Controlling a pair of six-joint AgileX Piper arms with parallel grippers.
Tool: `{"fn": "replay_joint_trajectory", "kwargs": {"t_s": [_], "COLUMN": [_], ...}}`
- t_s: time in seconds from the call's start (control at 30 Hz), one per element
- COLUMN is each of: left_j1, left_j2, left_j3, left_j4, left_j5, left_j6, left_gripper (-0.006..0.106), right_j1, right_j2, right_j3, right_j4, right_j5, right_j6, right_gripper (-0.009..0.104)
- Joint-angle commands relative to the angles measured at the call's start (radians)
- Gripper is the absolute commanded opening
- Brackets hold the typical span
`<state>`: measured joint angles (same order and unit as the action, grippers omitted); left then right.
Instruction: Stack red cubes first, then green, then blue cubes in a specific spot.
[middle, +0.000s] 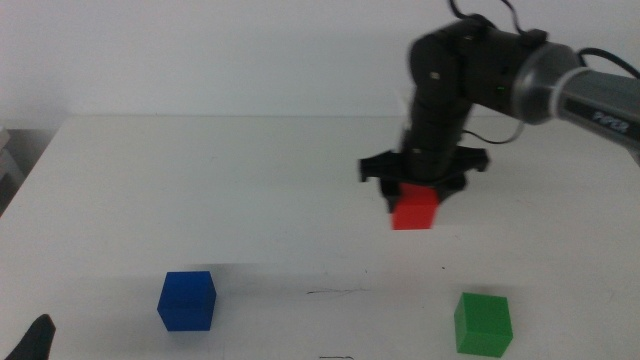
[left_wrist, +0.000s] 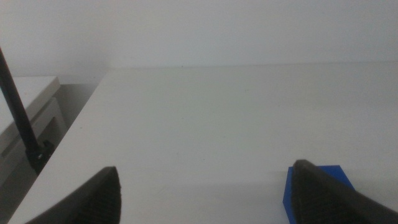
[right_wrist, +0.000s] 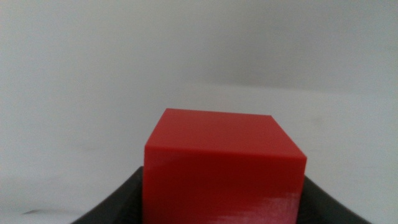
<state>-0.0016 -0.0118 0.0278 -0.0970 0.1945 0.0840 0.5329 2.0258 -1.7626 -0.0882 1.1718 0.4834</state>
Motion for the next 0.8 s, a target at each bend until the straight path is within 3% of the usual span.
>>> {"fn": "replay_joint_trajectory", "kwargs": {"t_s": [0.0,0.23,0.77], "left_j1": [0.002,0.002,0.002], "left_j2": [-0.025,-0.025,-0.025], "left_j3": [-0.001,-0.001,-0.001], "left_j4": [-0.012,-0.012,-0.012], "left_j5": [-0.083,-0.083,-0.083], "left_j6": [-0.006,-0.006,-0.006], "left_gripper": [0.093,0.093,0.093], "right_j1": [0.049,0.134,0.174], "right_j2": [-0.046,0.012,0.086], "right_j3": [-0.071,-0.095,-0.096], "right_j4": [-0.023,0.029,0.024], "right_j5": [0.020,0.016,-0.048], "right_j6": [0.031,0.108,0.140], "right_gripper": [-0.001,-0.001,-0.001]}}
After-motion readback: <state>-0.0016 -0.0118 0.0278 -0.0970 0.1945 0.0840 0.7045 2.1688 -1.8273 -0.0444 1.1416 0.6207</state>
